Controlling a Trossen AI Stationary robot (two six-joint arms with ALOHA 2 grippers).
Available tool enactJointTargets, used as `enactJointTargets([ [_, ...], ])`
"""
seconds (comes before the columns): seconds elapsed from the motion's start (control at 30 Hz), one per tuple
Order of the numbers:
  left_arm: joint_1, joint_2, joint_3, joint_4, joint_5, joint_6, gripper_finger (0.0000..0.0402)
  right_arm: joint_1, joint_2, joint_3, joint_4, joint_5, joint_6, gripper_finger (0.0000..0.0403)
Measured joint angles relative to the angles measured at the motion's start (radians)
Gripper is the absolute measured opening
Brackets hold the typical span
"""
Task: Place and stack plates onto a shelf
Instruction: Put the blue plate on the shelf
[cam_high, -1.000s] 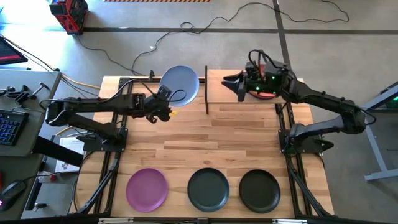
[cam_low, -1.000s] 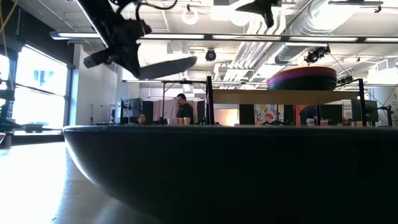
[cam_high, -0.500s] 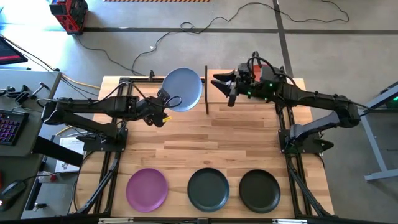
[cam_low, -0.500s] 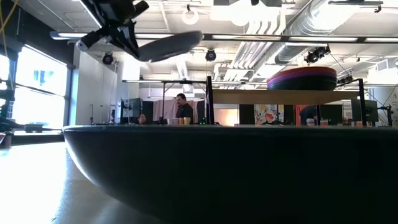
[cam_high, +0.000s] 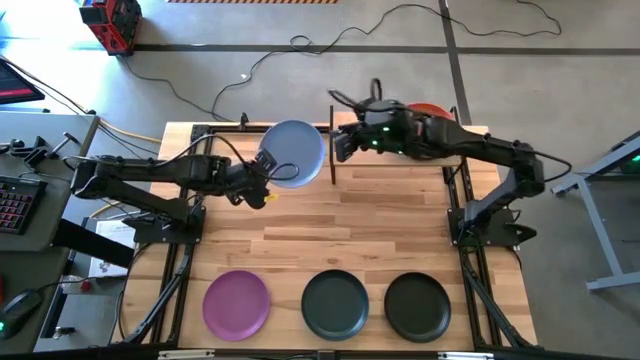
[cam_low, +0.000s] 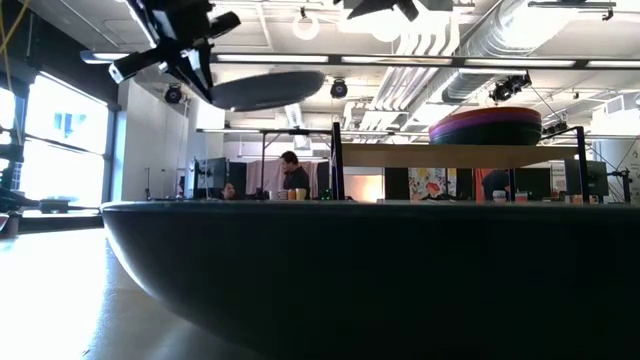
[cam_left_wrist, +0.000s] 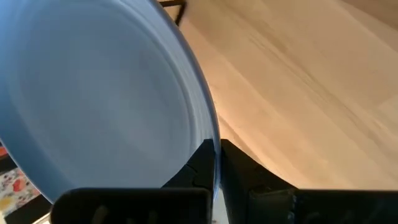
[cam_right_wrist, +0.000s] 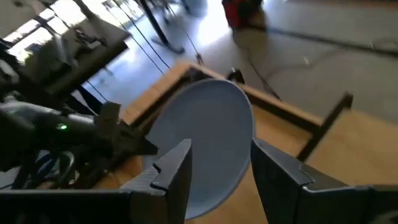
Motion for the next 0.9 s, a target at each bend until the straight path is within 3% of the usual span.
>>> enactJointTargets([
  [0.4,-0.084,0.095,-0.001,0.009,-0.115,-0.029,0.0001,-0.001,0.216,0.179,-0.232,-0.021,0.157,0.0147],
  [0.9,-0.146,0.1,-0.001,0.038,-0.168,-0.044,0.0001,-0.011,0.256,0.183,-0.318,-0.019,0.198,0.0147],
])
